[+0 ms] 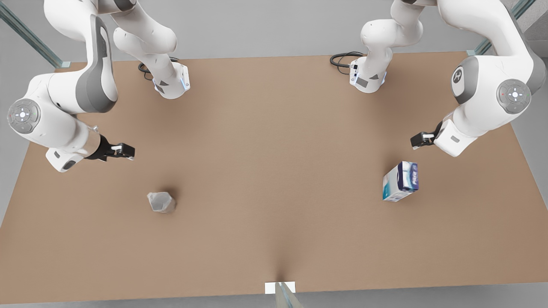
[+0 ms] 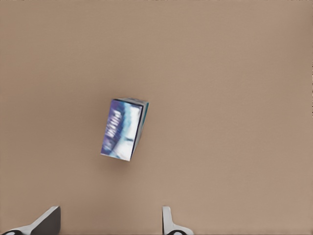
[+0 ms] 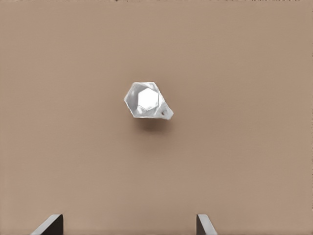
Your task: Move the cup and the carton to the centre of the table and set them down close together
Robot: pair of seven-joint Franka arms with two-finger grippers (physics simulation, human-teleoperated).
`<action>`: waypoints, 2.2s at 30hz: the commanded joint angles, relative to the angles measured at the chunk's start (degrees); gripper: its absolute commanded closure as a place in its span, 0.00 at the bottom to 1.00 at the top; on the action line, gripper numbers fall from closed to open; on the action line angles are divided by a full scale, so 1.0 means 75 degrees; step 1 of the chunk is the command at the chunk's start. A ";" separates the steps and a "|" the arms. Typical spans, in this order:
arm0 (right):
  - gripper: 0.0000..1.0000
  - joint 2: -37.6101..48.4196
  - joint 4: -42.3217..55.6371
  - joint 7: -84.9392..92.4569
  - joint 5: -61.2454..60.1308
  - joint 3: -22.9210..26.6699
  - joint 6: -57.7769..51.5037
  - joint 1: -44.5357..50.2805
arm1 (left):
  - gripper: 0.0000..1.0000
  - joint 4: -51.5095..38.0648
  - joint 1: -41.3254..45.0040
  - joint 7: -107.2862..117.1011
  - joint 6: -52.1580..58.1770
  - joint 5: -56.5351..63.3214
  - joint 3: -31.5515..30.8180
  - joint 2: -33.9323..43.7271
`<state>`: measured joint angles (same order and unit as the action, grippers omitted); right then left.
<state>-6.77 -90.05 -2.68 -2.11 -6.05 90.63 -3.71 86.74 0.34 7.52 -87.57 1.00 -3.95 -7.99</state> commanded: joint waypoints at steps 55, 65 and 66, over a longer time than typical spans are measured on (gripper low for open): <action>0.00 -0.3550 -0.2055 -0.2924 0.0258 0.1005 0.6291 0.2170 | 0.00 0.0188 -0.0010 0.0064 -0.0078 0.0078 0.0011 -0.0283; 0.00 -0.3831 -0.1833 -0.3147 0.0258 0.1217 0.6092 0.2393 | 0.00 0.0177 -0.0010 0.0052 -0.0090 0.0078 0.0011 -0.0283; 0.00 -0.3761 -0.1797 -0.3147 0.0258 0.1205 0.5717 0.2463 | 0.00 0.0165 -0.0010 0.0052 -0.0090 0.0078 0.0011 -0.0283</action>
<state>-34.86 -103.67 -26.28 -0.18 2.99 133.35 14.73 88.05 0.28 7.91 -88.24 1.57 -3.87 -10.18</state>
